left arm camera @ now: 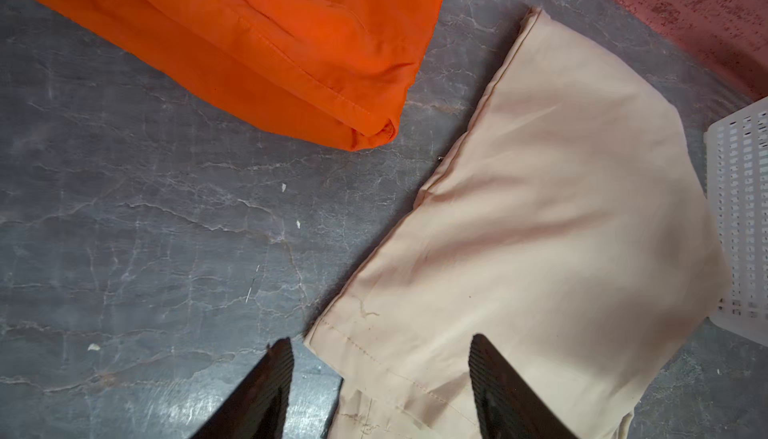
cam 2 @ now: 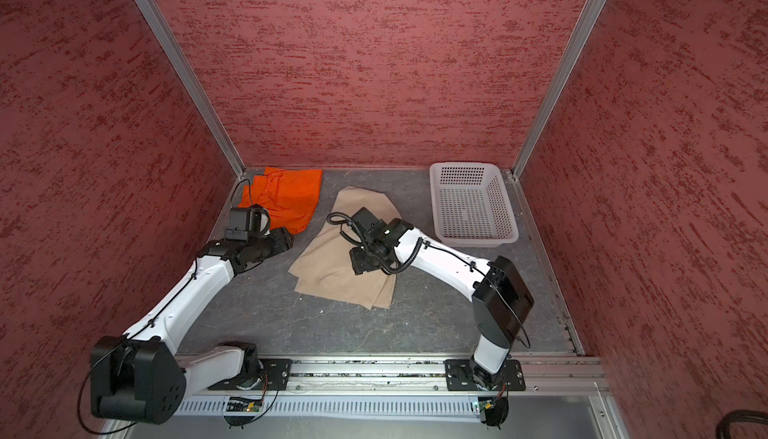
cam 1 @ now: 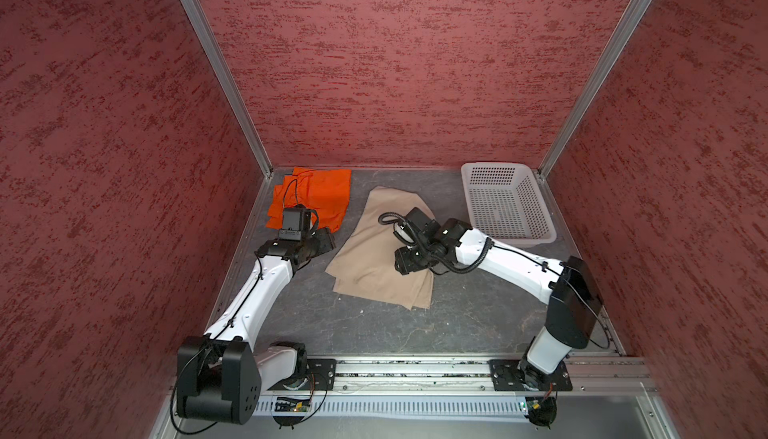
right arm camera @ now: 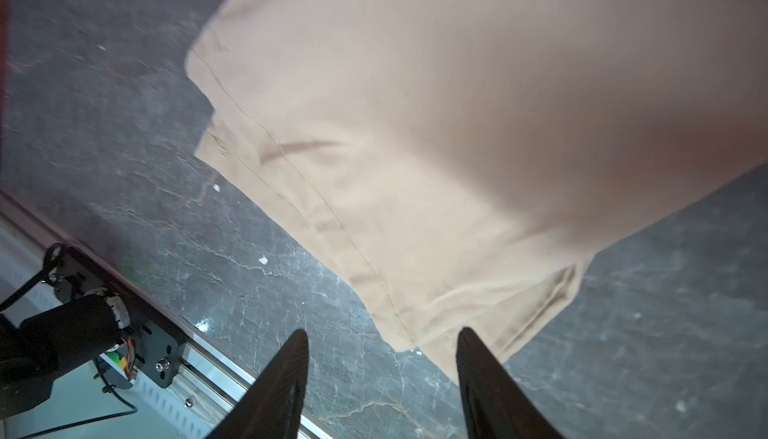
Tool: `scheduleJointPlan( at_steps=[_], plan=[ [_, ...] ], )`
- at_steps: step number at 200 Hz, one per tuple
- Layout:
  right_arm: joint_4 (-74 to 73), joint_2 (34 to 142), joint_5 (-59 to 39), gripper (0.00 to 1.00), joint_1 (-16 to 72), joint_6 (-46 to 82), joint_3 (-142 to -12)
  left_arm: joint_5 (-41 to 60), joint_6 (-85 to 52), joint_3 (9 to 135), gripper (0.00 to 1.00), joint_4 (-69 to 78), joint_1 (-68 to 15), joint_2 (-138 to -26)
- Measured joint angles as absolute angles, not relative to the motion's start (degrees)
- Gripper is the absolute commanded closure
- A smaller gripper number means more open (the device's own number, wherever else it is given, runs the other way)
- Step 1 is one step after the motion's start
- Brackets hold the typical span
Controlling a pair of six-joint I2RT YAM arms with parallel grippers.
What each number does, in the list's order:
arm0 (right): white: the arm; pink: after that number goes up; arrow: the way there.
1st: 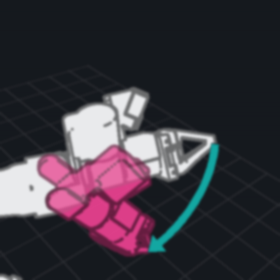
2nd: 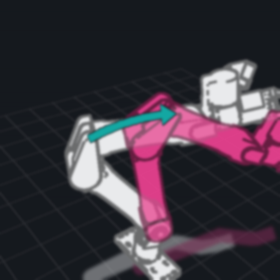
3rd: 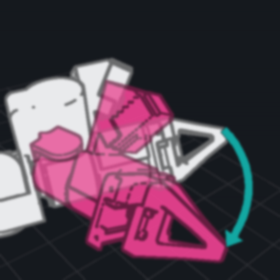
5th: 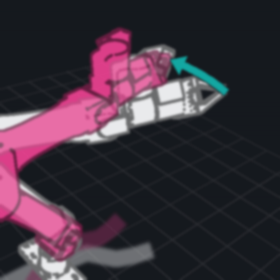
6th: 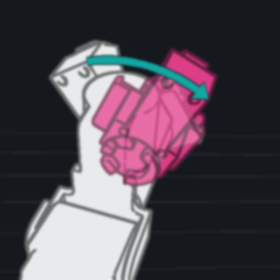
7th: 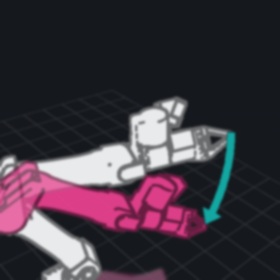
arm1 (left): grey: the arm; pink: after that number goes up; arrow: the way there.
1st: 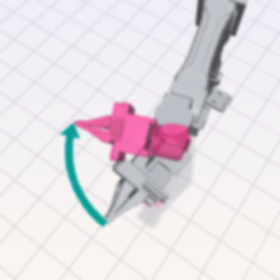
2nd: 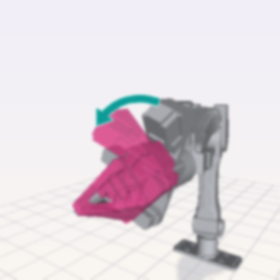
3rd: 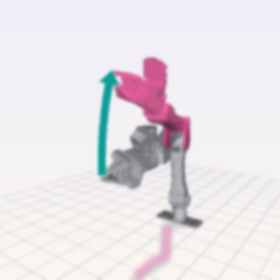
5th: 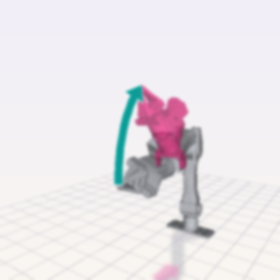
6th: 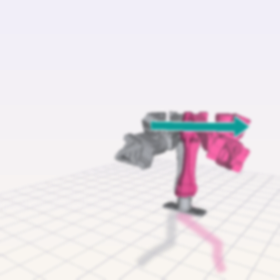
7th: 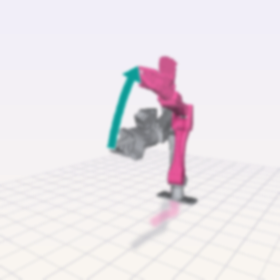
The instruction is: Fold and stack the shorts
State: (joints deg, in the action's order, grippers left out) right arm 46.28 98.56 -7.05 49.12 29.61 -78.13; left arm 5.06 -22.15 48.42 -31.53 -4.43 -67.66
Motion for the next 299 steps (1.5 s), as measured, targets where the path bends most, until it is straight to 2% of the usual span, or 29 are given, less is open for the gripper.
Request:
scheduleJointPlan(
  at_steps=[45, 92, 109, 130, 152, 195, 263, 282, 299],
  plan=[
    [41.9, 98.6, -8.1, 0.41, 49.1, 37.7, -67.2, 6.7, -22.9, 47.8, 0.32, -29.4, -4.4, -67.7],
    [34.3, 100.0, -11.9, 0.50, 49.1, 43.4, -61.3, 7.7, -23.9, 46.3, 0.32, -28.8, -4.4, -67.7],
    [31.9, 101.1, -12.2, 0.61, 49.1, 44.6, -61.2, 7.8, -24.2, 46.1, 0.32, -28.6, -4.4, -67.7],
    [29.7, 101.8, -12.1, 0.88, 49.1, 45.4, -61.2, 7.9, -24.2, 46.1, 0.32, -28.6, -4.4, -67.7],
    [28.1, 101.8, -11.5, 1.00, 48.9, 46.0, -61.2, 7.9, -24.2, 46.1, 0.32, -28.6, -4.4, -67.7],
    [28.3, 99.2, -11.2, 1.00, 47.7, 44.3, -65.1, 7.9, -24.2, 46.7, 0.32, -28.8, -4.4, -67.5],
    [26.4, 93.7, -15.0, 1.00, 41.9, 37.3, -93.8, 7.5, -22.0, 54.2, 0.32, -31.2, -4.3, -64.2],
    [23.8, 89.8, -16.1, 1.00, 39.6, 38.4, -91.8, 7.6, -21.0, 55.0, 0.32, -31.8, -4.3, -62.8],
    [19.6, 81.7, -16.8, 1.00, 35.5, 42.3, -81.2, 7.9, -20.1, 55.0, 0.33, -32.6, -4.2, -62.2]
  ],
)
